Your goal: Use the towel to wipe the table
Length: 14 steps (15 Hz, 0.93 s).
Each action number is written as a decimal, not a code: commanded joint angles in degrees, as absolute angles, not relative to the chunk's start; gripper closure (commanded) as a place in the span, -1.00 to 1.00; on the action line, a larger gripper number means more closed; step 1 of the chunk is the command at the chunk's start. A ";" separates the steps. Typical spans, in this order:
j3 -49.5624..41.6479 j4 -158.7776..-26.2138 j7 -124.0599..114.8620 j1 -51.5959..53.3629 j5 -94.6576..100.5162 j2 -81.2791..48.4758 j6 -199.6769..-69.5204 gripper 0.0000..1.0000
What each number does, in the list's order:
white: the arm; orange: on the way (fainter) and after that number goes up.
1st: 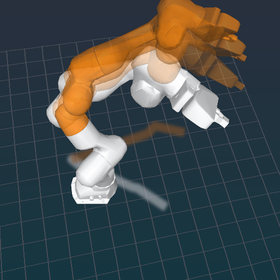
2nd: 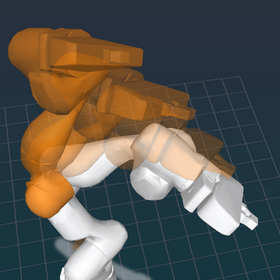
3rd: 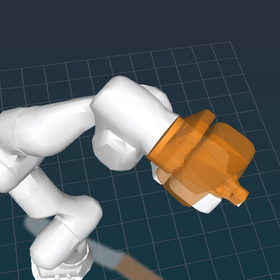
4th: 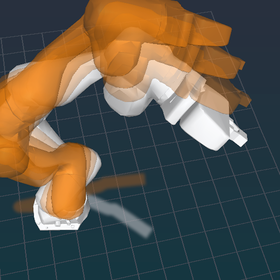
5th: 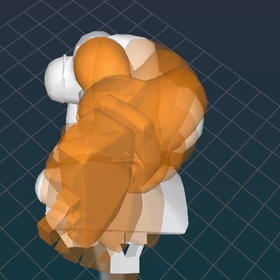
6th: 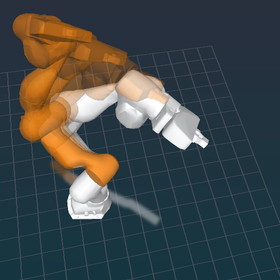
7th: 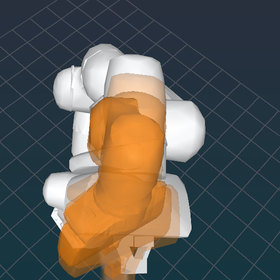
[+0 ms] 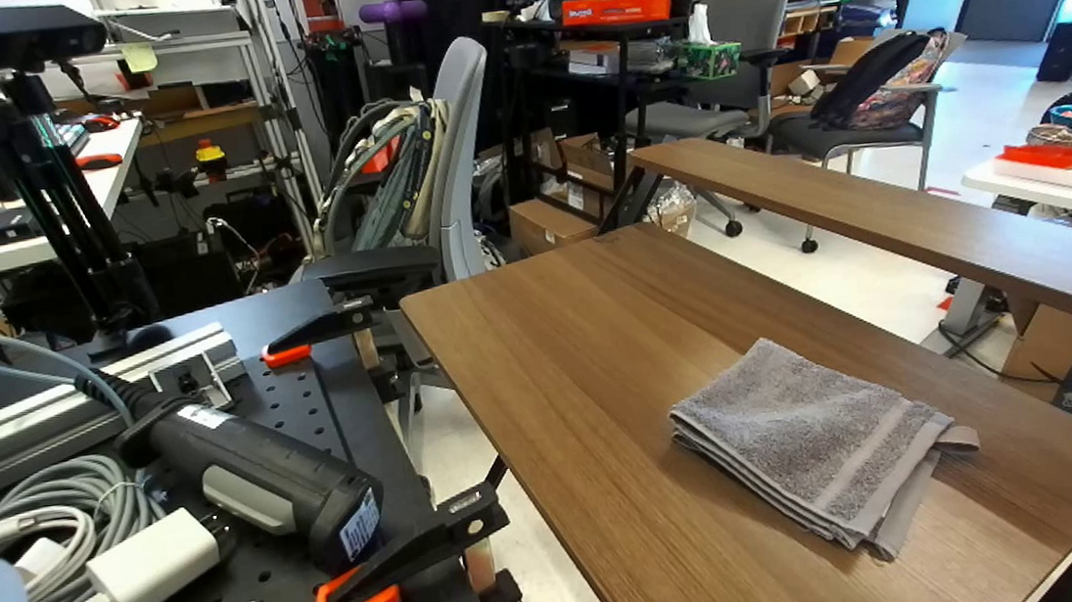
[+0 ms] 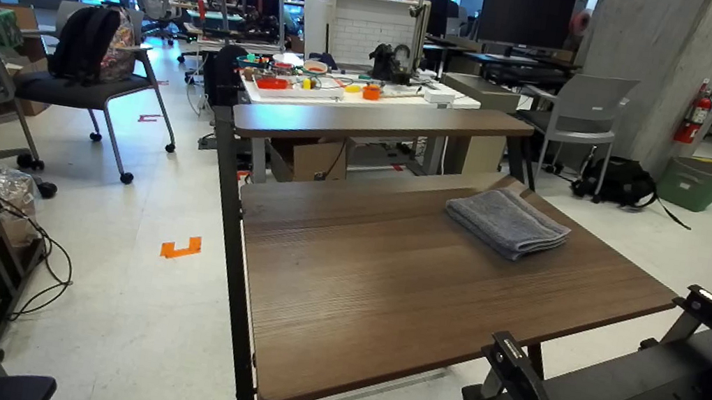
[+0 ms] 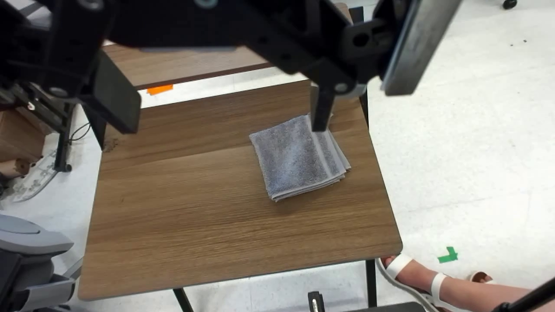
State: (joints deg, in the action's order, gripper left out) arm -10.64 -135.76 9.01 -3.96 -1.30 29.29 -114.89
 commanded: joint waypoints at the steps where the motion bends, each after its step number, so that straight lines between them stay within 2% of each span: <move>1: -9.10 -136.02 7.92 -3.66 -2.46 22.15 -124.61 -1.00; 7: -8.38 -131.10 8.69 -4.15 -1.42 3.56 -134.28 -1.00; 14: -7.71 -113.91 6.70 -6.14 -1.43 -21.10 -135.62 -1.00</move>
